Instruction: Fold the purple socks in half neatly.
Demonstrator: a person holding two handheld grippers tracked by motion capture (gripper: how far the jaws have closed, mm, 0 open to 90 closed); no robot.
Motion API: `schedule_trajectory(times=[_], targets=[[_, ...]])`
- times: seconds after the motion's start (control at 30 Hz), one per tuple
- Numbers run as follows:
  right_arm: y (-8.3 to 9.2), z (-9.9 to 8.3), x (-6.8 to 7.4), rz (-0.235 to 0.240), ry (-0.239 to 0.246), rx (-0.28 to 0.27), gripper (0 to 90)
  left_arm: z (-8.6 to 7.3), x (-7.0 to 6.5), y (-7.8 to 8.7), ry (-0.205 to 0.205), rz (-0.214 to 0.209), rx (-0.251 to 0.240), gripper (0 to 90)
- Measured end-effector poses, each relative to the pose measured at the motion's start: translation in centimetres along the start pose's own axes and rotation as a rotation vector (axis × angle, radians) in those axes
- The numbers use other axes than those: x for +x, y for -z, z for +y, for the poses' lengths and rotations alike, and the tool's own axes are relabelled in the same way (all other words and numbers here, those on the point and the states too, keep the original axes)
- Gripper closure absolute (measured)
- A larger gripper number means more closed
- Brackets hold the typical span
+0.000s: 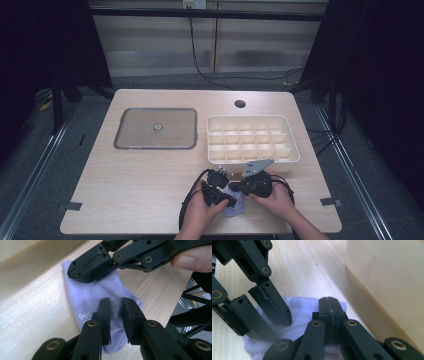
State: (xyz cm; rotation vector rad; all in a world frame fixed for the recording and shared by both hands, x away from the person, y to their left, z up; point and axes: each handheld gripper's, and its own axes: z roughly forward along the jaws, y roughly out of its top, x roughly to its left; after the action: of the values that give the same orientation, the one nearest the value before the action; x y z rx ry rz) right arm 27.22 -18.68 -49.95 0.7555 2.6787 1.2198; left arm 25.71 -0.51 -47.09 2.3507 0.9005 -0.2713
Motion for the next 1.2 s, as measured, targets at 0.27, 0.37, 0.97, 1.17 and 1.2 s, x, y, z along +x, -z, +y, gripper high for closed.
schedule_trajectory(times=[0.27,0.37,0.97,1.17,1.2], targets=[[0.0,-0.1,0.0,0.004,-0.001,-0.002,90.0,-0.3,-0.3,-0.1,-0.002,0.022,-0.014,78.6],[0.0,-0.1,0.0,0.006,-0.001,-0.004,90.0,-0.4,-0.2,0.1,0.006,0.009,-0.023,78.4],[-0.1,-0.2,-0.1,0.013,-0.005,-0.011,90.0,-0.9,0.0,0.2,0.018,-0.004,-0.006,82.2],[-0.1,-0.1,0.0,0.001,-0.001,-0.009,90.0,-0.7,-0.1,-0.1,0.037,0.000,-0.004,86.0],[-0.2,0.0,0.0,0.004,-0.006,-0.009,90.0,-0.7,-0.2,-0.2,0.046,0.002,-0.015,86.1]])
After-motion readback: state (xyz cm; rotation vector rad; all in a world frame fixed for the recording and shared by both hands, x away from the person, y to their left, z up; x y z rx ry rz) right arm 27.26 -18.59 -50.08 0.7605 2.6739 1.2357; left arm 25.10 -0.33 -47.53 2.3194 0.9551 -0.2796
